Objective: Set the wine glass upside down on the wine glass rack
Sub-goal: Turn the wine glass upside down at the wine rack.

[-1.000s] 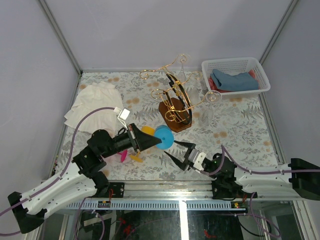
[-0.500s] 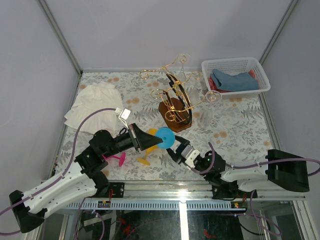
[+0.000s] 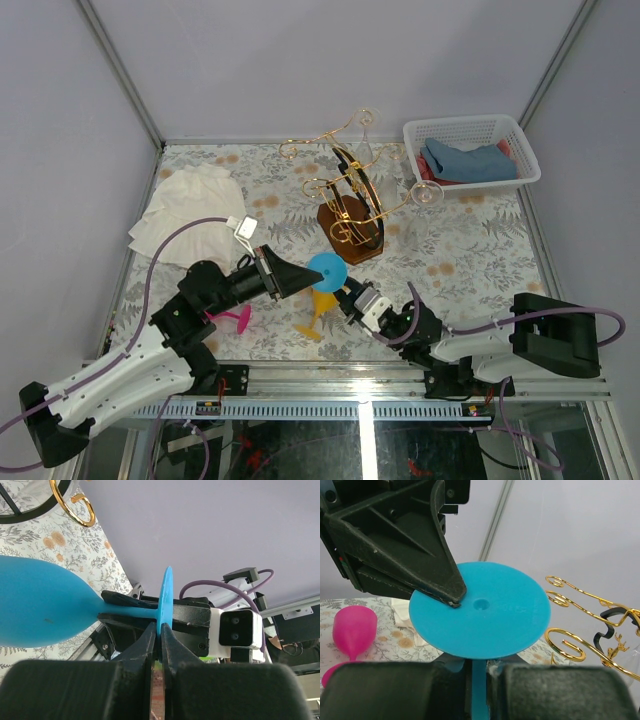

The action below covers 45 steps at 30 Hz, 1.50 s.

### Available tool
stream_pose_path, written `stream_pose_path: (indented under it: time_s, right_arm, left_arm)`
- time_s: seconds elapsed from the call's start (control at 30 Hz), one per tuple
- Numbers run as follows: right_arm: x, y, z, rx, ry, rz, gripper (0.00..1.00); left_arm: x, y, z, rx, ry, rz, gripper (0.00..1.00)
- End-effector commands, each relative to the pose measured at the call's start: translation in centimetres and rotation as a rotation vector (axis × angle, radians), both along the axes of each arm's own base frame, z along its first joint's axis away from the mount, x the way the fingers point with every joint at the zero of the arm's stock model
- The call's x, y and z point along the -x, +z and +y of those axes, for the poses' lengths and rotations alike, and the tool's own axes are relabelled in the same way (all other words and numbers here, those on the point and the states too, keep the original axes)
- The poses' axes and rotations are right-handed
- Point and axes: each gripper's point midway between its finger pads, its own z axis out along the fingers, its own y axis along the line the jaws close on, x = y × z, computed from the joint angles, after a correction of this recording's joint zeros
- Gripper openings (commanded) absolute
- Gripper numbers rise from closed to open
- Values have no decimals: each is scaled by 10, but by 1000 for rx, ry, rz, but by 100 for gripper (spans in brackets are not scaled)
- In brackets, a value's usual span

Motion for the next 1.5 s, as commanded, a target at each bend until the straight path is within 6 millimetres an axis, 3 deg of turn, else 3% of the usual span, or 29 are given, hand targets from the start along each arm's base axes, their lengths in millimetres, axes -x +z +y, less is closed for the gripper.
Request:
stream_pose_path:
  time_s: [0.0, 0.23, 0.37, 0.67, 0.8, 1.0, 1.17, 1.4, 1.47]
  right_arm:
    - [0, 31, -9, -130, -7, 10, 0]
    - [1, 18, -19, -76, 10, 137, 0]
    - [-5, 4, -37, -50, -44, 267, 0]
    - [-21, -19, -88, -22, -208, 458, 0]
    - [-39, -25, -103, -26, -248, 524, 0]
    - [-53, -33, -112, 34, -278, 566, 0]
    - [-51, -50, -121, 111, -305, 576, 0]
    - [-41, -67, -108, 99, -195, 518, 0]
    - [-39, -61, -103, 34, -154, 473, 0]
  left_arm:
    - [7, 31, 2, 89, -19, -94, 10]
    - [-3, 33, 11, 18, 58, -133, 52]
    - [-15, 31, 20, -84, 135, -175, 65]
    - [-43, 15, 57, -343, 341, -229, 71]
    - [-49, 10, 65, -418, 377, -249, 72]
    - [-54, -4, 67, -487, 382, -244, 73]
    - [-55, -16, 70, -534, 381, -239, 74]
    - [-57, -18, 69, -573, 372, -271, 76]
    - [-58, -18, 69, -575, 368, -278, 76]
